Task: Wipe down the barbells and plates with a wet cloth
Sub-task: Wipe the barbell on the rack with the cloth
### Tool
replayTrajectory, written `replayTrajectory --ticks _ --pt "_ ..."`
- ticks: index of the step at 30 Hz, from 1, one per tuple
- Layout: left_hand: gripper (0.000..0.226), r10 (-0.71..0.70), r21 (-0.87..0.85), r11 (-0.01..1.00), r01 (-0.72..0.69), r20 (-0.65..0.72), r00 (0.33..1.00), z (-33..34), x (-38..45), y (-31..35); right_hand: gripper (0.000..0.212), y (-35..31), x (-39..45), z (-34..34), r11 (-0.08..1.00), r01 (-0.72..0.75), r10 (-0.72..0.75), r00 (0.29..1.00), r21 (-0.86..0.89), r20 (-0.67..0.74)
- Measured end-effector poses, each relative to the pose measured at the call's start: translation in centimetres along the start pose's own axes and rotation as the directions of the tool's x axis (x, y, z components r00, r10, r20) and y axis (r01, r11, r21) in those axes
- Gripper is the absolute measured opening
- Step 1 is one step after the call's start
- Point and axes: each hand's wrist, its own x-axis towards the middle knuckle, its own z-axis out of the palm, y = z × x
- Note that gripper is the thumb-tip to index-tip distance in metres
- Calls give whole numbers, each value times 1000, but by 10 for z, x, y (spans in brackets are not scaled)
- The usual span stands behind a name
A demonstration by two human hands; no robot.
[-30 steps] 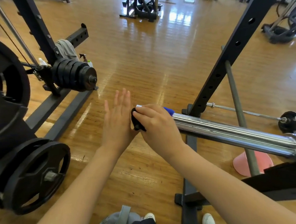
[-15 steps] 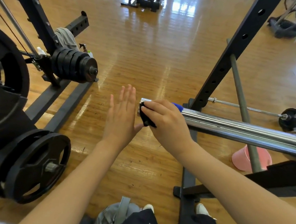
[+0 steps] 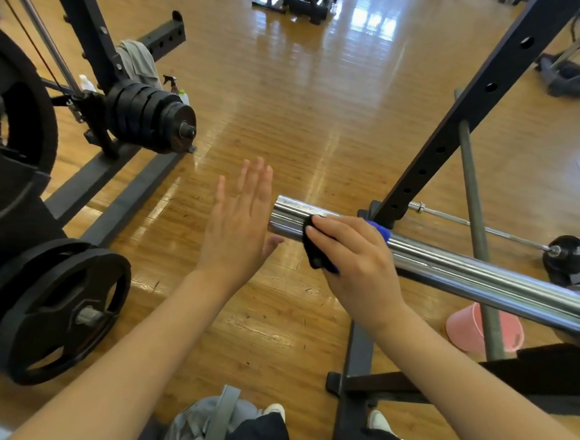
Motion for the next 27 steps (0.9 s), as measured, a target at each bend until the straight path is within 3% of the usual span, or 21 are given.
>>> replayTrajectory --ticks 4,6,8,11,14,17,21,25,27 --pt "106 101 -21 994 -103 -90 991 3 -1 16 25 4 8 -13 996 -79 79 997 38 2" --pt "110 40 -77 996 -47 -94 995 9 -6 19 30 6 28 -22 992 -102 102 995 77 4" --pt "113 -64 -105 993 58 -59 996 15 -13 16 33 9 50 -26 993 -58 55 998 106 38" --pt "111 -131 4 991 131 11 991 20 -23 6 32 11 73 -18 988 72 -100 973 137 207" --pt "103 -134 39 990 134 16 991 16 -28 -3 32 19 73 -8 967 172 -231 904 190 359" --pt "101 -96 28 995 96 -6 995 11 -29 -8 27 35 68 -13 928 273 -356 852 253 385" --pt "99 35 69 997 -35 7 999 13 -32 -15 24 49 91 -20 799 485 -601 648 355 468" --pt "94 123 72 989 -126 41 992 16 -38 -30 39 50 150 -10 820 398 -572 557 411 602" --pt "92 149 83 985 -153 51 987 16 -39 -38 42 40 174 4 832 345 -554 472 434 686"
